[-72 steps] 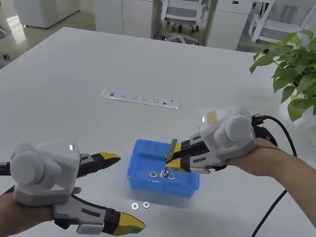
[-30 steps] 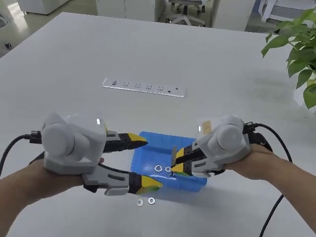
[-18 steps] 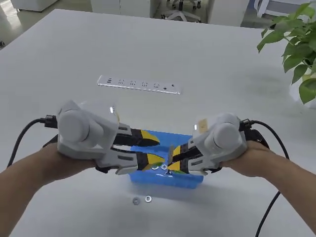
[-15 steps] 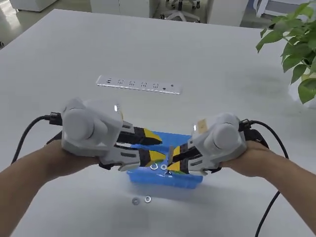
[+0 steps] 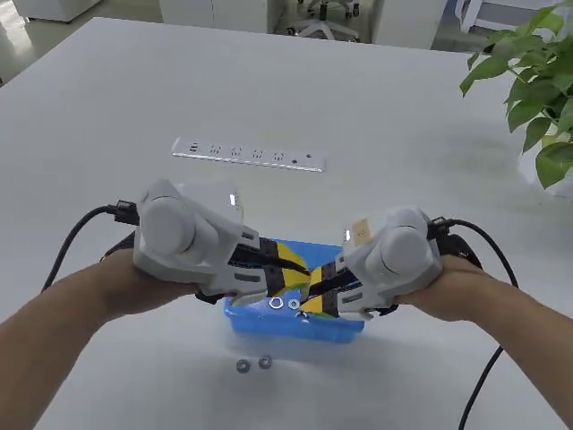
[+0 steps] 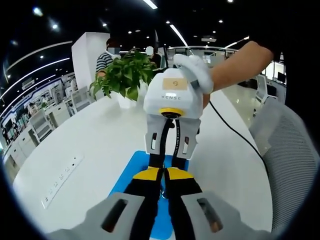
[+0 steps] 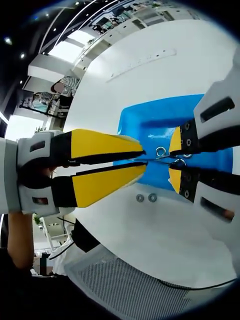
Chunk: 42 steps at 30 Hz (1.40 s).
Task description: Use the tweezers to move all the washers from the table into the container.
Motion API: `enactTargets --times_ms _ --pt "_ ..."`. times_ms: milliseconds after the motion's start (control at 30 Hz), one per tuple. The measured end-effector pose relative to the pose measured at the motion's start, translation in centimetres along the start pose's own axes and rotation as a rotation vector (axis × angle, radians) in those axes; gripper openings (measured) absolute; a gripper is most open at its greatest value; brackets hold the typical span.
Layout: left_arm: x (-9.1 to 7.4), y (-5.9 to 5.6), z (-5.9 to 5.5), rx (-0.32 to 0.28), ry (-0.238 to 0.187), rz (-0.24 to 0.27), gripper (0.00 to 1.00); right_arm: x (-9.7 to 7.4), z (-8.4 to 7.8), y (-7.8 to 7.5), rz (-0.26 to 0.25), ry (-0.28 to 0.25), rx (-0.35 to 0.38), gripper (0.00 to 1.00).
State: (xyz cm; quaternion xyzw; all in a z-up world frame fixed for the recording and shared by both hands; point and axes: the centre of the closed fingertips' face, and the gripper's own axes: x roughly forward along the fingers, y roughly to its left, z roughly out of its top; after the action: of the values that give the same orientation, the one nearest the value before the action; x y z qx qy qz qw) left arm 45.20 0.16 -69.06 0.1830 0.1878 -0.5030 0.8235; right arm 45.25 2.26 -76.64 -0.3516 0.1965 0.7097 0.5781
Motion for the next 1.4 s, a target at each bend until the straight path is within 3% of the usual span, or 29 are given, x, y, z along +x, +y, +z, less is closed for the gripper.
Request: enactTargets --times_ms 500,733,1400 --pt "0.2 -0.1 0.0 0.018 0.004 -0.003 0.05 0.0 -0.5 0.0 -0.005 0.029 -0.019 0.15" --pt "0.1 0.2 0.1 0.024 -0.002 0.009 0.05 -0.7 -0.4 -0.6 -0.039 0.029 -0.014 0.17" --pt "-1.3 0.7 1.0 -0.024 -0.025 0.045 0.05 -3.3 -0.7 -0.6 -0.111 -0.004 0.118 0.34"
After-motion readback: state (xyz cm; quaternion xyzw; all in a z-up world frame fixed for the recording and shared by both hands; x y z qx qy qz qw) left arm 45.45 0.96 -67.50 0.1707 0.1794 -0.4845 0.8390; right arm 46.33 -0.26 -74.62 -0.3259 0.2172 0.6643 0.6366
